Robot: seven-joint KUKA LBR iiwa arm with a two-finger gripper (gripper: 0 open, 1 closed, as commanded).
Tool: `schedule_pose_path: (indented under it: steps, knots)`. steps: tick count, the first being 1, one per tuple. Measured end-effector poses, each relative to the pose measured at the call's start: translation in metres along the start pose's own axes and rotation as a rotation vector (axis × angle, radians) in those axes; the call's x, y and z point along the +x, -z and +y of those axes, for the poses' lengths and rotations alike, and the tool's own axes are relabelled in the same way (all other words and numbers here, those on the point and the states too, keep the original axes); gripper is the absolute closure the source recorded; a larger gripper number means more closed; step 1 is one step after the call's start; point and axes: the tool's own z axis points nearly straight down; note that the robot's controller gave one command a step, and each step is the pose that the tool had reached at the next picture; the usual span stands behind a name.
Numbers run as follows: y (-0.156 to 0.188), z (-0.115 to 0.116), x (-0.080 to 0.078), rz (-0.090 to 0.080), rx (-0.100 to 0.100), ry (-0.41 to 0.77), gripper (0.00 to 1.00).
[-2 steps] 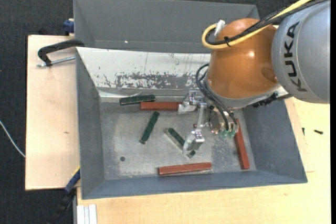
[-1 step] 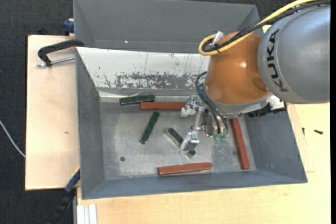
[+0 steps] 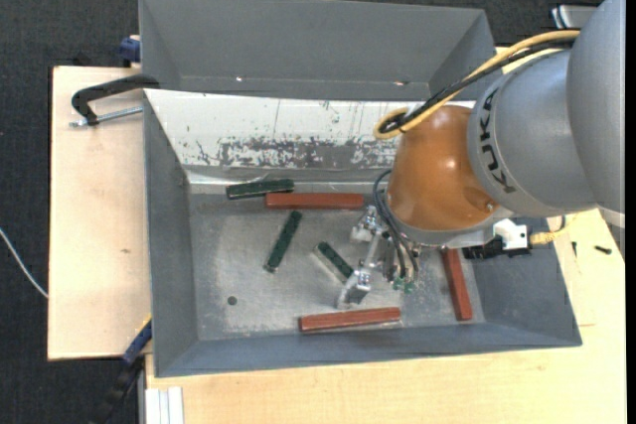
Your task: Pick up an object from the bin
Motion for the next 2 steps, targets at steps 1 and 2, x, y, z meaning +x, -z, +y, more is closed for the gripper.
schedule_pose_path:
  steps: [1,2]
  knots:
    - [-0.001,-0.001,-0.001,-0.003,0.000,-0.022,0.00]
    - [-0.010,0.010,0.013,-0.001,0.000,-0.251,0.00]
